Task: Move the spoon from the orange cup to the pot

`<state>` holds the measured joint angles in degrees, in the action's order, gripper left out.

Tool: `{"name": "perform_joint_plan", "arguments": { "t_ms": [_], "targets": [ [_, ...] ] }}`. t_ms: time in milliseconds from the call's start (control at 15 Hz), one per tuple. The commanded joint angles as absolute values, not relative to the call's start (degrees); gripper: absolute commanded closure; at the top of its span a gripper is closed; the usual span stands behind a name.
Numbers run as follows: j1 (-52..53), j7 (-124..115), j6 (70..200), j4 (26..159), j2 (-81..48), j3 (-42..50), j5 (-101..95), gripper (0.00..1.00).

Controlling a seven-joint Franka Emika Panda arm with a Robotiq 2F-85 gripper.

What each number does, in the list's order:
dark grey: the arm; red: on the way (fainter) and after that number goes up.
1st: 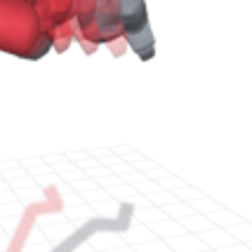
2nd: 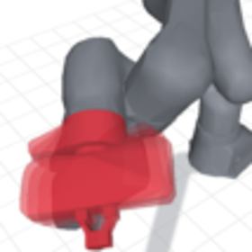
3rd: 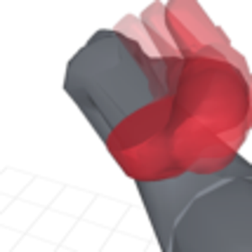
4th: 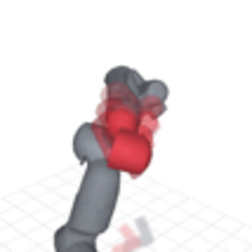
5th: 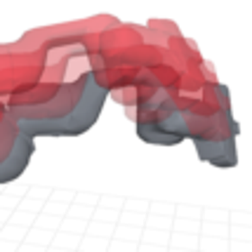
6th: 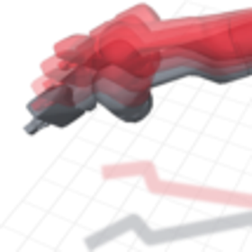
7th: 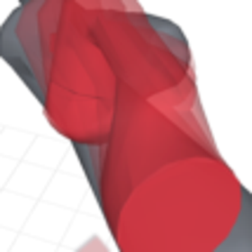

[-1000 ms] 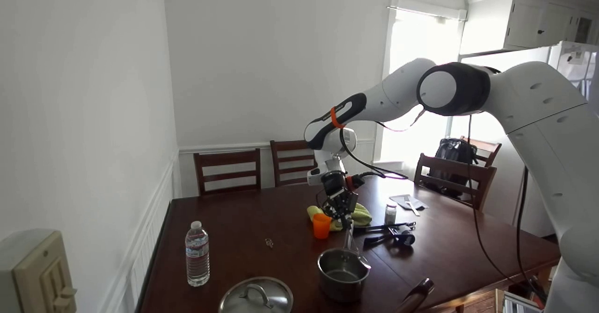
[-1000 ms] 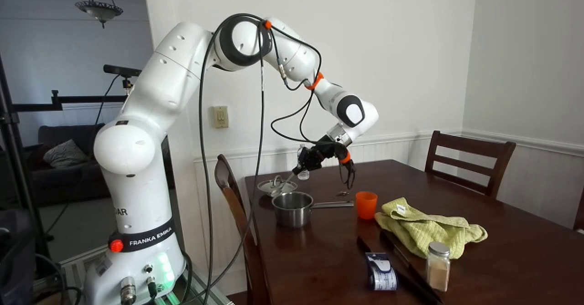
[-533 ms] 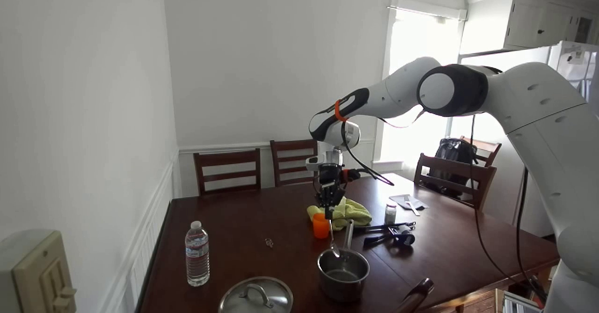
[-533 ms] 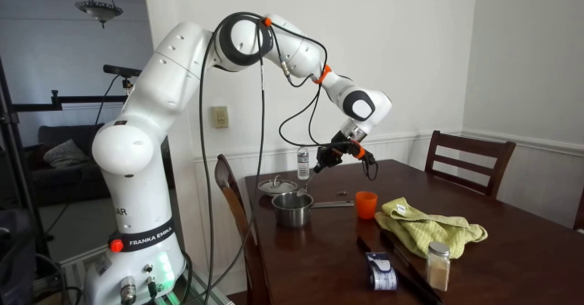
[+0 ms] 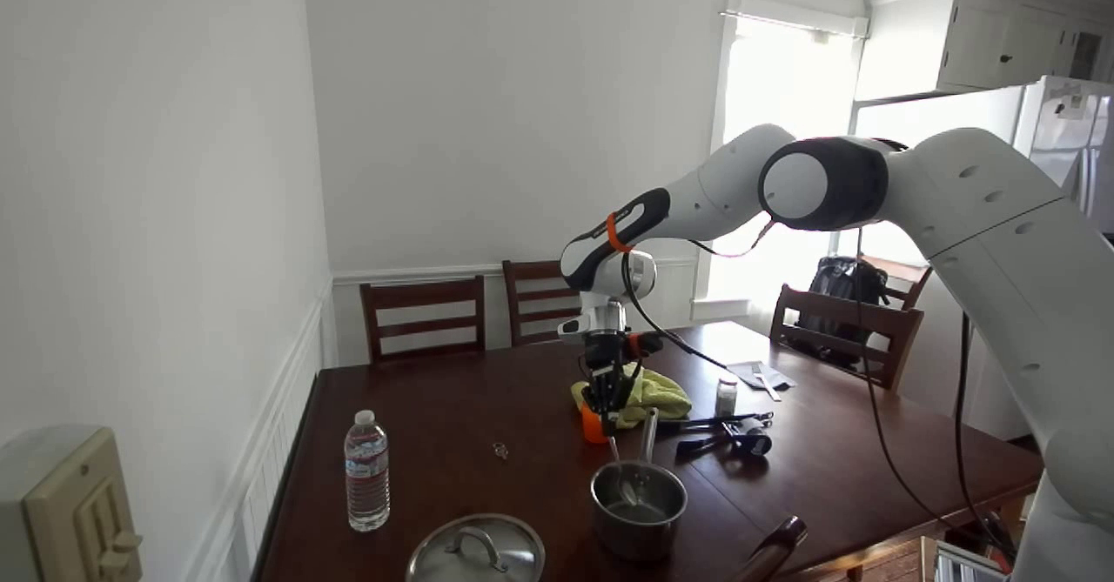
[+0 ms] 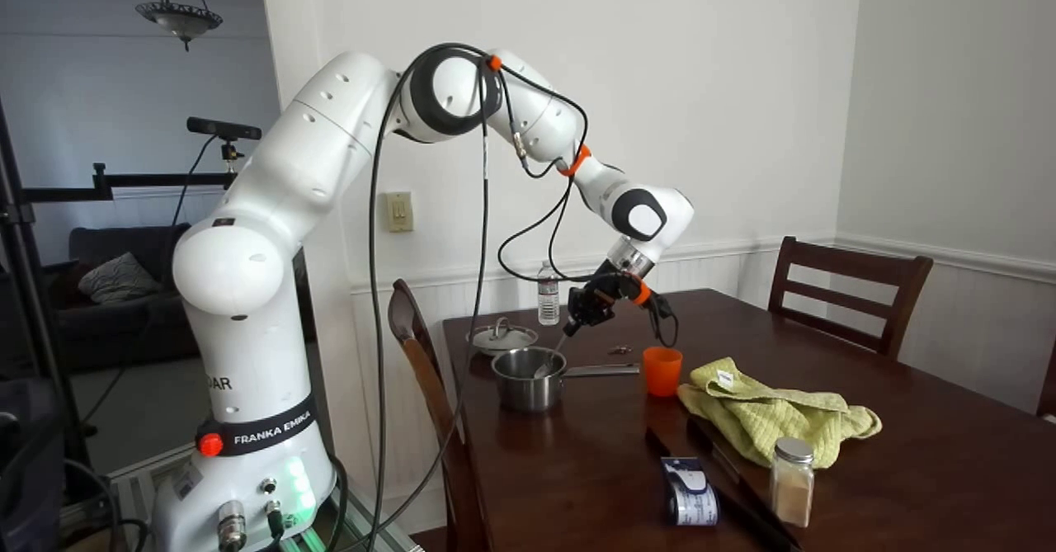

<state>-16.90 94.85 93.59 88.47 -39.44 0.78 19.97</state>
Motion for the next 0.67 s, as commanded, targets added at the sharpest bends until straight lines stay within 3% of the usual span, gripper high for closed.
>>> {"name": "perform_joint_plan", "arguments": {
  "t_ms": [0, 600],
  "targets": [
    [-15.22, 89.89, 91.87, 89.09, -39.47, 1.68, 14.78, 0.99],
    [-14.84, 95.71, 88.95, 92.42, -38.79, -0.76, 10.62, 0.99]
  ]
}}
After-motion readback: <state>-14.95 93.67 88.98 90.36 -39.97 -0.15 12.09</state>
